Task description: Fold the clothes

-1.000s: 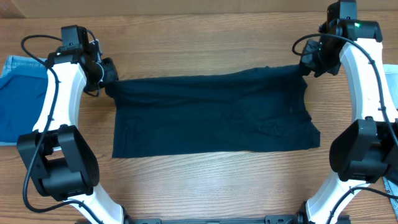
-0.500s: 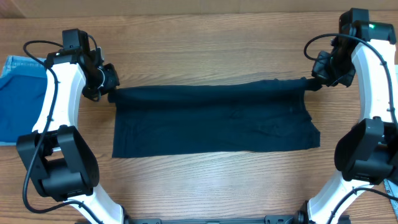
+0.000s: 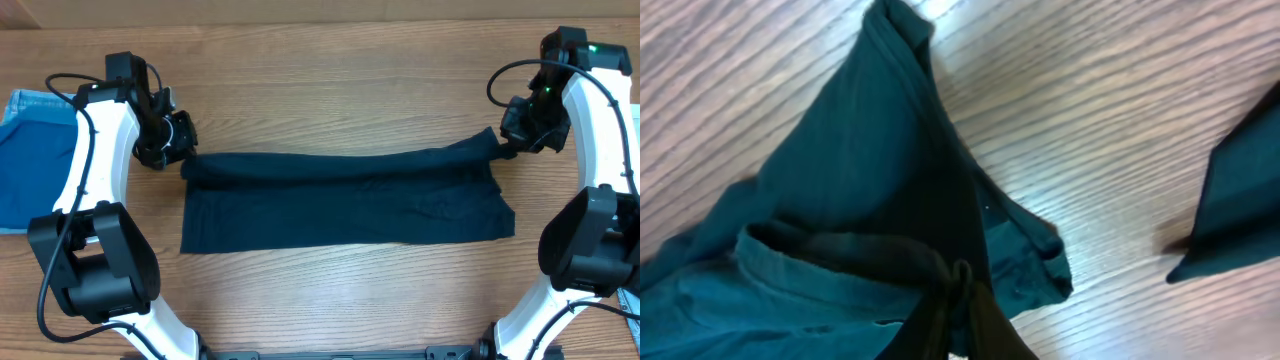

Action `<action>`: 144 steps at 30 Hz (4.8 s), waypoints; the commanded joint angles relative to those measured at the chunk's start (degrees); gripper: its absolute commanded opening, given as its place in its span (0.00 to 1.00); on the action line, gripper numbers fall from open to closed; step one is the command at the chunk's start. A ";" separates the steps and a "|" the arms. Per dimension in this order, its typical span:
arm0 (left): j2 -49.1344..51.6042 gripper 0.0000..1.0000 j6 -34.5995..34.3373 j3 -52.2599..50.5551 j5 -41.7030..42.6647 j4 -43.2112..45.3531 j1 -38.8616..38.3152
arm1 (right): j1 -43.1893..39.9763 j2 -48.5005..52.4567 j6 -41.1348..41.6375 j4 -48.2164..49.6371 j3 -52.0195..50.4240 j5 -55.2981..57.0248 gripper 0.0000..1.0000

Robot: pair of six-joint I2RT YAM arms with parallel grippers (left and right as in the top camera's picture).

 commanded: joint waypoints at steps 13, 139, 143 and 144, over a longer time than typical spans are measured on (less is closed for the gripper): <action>-2.05 0.32 0.04 0.07 -6.73 -3.58 -0.39 | -0.31 -1.84 0.11 0.44 -1.51 2.67 0.20; 1.46 0.04 1.20 -5.14 -14.21 7.08 9.57 | -4.44 -1.75 -6.36 9.31 -14.29 -13.79 0.48; 1.46 0.04 0.85 -0.81 -14.21 5.11 15.19 | -4.46 -1.75 -6.38 9.31 -14.29 -13.79 0.48; 1.46 0.04 0.87 -0.07 -14.23 4.79 16.24 | -4.46 -1.75 -6.38 9.31 -14.29 -13.79 0.48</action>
